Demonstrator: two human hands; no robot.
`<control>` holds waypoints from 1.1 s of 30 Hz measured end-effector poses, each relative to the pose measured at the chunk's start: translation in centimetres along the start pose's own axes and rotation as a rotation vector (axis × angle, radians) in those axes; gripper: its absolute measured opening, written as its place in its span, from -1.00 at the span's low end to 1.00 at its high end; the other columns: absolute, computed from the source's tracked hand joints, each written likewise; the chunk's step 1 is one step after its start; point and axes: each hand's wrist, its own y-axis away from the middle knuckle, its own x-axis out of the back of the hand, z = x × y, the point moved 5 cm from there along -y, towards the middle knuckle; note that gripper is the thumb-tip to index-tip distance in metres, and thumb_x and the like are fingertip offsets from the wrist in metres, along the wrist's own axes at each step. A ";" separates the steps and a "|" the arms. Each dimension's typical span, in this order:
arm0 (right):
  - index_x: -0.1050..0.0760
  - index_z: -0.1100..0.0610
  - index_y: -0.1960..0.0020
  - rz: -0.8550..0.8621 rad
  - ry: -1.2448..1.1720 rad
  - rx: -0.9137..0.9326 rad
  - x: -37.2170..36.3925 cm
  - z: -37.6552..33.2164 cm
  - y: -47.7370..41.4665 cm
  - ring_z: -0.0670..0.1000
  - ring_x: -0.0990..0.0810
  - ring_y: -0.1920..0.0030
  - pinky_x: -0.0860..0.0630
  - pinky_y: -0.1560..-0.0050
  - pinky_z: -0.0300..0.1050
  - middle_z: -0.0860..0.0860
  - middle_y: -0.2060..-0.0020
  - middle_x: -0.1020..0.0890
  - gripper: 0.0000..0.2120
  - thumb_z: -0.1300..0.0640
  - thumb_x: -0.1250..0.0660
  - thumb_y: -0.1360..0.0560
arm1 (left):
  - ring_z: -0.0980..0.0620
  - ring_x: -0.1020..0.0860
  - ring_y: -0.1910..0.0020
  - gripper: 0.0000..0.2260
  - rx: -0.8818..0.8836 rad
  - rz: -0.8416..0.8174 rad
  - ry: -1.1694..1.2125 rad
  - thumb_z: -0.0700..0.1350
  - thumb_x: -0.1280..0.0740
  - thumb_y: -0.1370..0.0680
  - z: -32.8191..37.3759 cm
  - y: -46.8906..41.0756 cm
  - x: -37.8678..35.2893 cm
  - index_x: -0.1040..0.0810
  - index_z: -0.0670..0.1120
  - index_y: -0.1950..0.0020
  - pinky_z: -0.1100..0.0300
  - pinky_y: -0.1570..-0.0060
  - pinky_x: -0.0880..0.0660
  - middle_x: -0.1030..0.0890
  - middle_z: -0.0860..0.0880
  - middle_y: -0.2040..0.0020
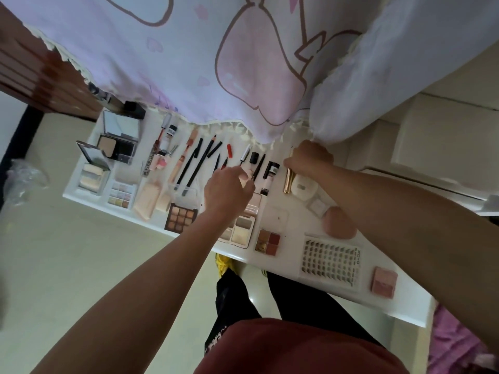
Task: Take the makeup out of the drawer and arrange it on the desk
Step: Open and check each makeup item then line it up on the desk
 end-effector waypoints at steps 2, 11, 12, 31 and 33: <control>-0.39 0.10 0.05 -0.007 -0.090 -0.017 -0.1 0.1 0.2 0.08 -0.49 0.13 -0.38 0.19 -0.13 0.03 0.11 -0.51 -0.72 -0.07 -0.36 -0.42 | 0.07 -0.61 0.06 -0.79 -0.015 0.035 0.015 -0.01 -0.33 -0.53 -0.1 0.5 0.6 -0.64 -0.03 -0.10 0.12 0.06 -0.56 -0.68 0.03 0.04; -0.54 0.17 0.30 -0.120 -0.965 -0.055 2.3 0.6 5.4 -0.04 -0.39 0.51 -0.22 0.53 -0.28 0.06 0.42 -0.58 -0.84 0.12 -0.37 -0.41 | 0.11 -0.62 0.13 -0.78 -0.064 -0.013 0.278 -0.02 -0.34 -0.55 1.2 1.9 2.3 -0.64 -0.11 -0.09 0.12 -0.01 -0.57 -0.68 -0.01 0.08; -0.55 0.17 0.27 -0.162 -1.032 -0.065 2.5 0.9 6.3 -0.06 -0.38 0.52 -0.19 0.55 -0.29 0.07 0.39 -0.60 -0.87 0.13 -0.35 -0.42 | 0.11 -0.62 0.12 -0.77 -0.059 -0.044 0.336 -0.03 -0.35 -0.55 1.5 2.1 2.4 -0.63 -0.12 -0.12 0.14 -0.02 -0.57 -0.68 -0.01 0.07; -0.59 0.29 -0.01 -0.227 -1.030 0.179 3.7 1.4 21.3 -0.08 -0.26 0.48 -0.23 0.46 -0.23 -0.02 0.47 -0.34 -0.64 0.00 -0.20 -0.64 | 0.02 -0.46 0.40 -0.85 -0.148 -0.553 0.826 -0.21 -0.32 -0.58 4.7 3.5 7.0 -0.64 -0.26 -0.01 0.23 0.39 -0.44 -0.57 -0.14 0.33; -0.59 0.26 0.04 -0.070 -0.939 0.241 3.8 0.7 22.2 -0.13 -0.30 0.51 -0.27 0.47 -0.27 -0.04 0.48 -0.40 -0.69 0.04 -0.23 -0.63 | 0.03 -0.44 0.42 -0.83 -0.149 -0.587 0.838 -0.22 -0.30 -0.59 4.7 3.3 7.4 -0.63 -0.30 -0.03 0.25 0.43 -0.43 -0.54 -0.15 0.34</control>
